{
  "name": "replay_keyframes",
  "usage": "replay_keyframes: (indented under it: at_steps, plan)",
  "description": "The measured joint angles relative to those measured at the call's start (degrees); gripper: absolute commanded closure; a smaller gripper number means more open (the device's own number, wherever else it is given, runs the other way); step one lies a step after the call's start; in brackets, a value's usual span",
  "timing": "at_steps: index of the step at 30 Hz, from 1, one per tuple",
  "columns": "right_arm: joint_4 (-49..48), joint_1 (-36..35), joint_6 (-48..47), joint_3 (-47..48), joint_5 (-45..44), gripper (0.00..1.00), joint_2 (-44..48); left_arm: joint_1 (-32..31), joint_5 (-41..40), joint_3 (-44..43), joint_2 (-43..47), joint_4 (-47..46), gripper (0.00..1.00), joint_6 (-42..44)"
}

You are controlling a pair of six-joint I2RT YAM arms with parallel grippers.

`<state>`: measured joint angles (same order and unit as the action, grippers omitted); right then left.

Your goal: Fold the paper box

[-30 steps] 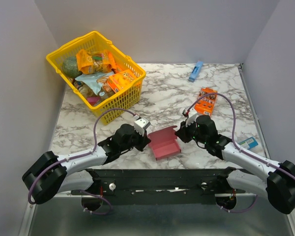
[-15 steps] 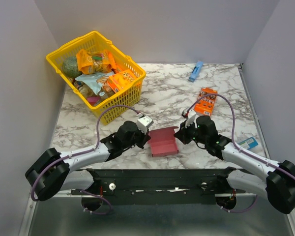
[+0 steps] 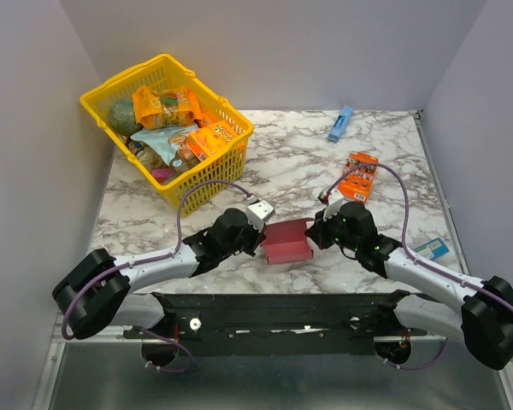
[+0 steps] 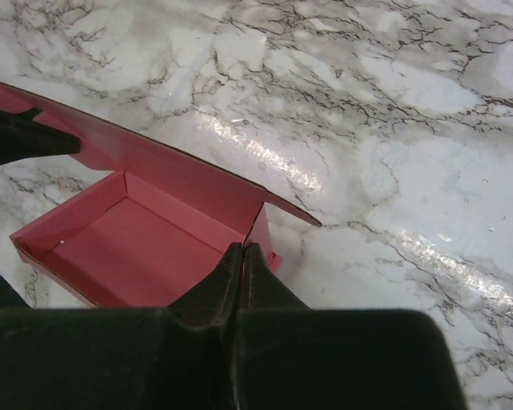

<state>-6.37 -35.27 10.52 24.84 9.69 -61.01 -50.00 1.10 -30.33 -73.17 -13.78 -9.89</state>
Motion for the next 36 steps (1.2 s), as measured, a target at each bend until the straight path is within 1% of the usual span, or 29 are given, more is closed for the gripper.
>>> replay_keyframes:
  at_steps: [1, 3, 4, 6, 11, 12, 13, 16, 22, 27, 34, 36]
  plan:
    - [0.1, -0.1, 0.5, 0.0, -0.8, 0.89, -0.1, -0.1, 0.0, 0.0, 0.0, 0.0, 1.0, 0.3]
    - [1.0, -0.5, 1.7, 0.4, -3.1, 0.86, 0.1, -0.5, 0.2, 0.0, 0.1, 0.0, 1.0, 1.0]
    - [2.0, -0.7, 2.5, 0.8, -4.4, 0.83, 0.3, -0.7, 0.7, 0.0, 0.4, 0.0, 1.0, 1.5]
    - [4.2, -1.1, 3.6, 1.9, -7.5, 0.8, 1.2, -1.1, 2.2, 0.7, 1.9, -0.5, 1.0, 2.4]
    - [9.4, -1.6, 4.8, 4.7, -12.8, 0.59, 5.7, -1.5, 7.4, 3.5, 7.5, -1.7, 1.0, 3.5]
    - [10.2, -1.6, 4.9, 5.2, -13.6, 0.57, 6.5, -1.5, 8.3, 4.0, 8.6, -1.8, 1.0, 3.4]
    - [11.0, -1.6, 4.7, 5.7, -14.4, 0.54, 7.2, -1.5, 9.1, 4.5, 9.3, -1.9, 1.0, 3.4]
    - [13.2, -1.7, 4.0, 6.9, -15.4, 0.5, 8.7, -1.5, 10.8, 5.2, 11.2, -1.9, 1.0, 3.3]
    - [15.5, -1.8, 1.3, 7.0, -13.3, 0.49, 12.9, -1.3, 12.5, 5.3, 13.0, -1.4, 1.0, 3.1]
    - [15.4, -1.8, -0.3, 7.0, -8.0, 0.48, 16.2, -0.9, 13.6, 5.3, 13.9, -0.8, 1.0, 3.0]
    - [15.5, -1.8, -1.2, 7.0, -2.7, 0.48, 15.6, 0.3, 14.6, 5.3, 15.4, -0.7, 1.0, 3.0]
    - [15.5, -1.8, -1.4, 7.0, -2.3, 0.5, 15.5, 0.8, 14.8, 5.3, 15.7, -0.7, 1.0, 3.0]
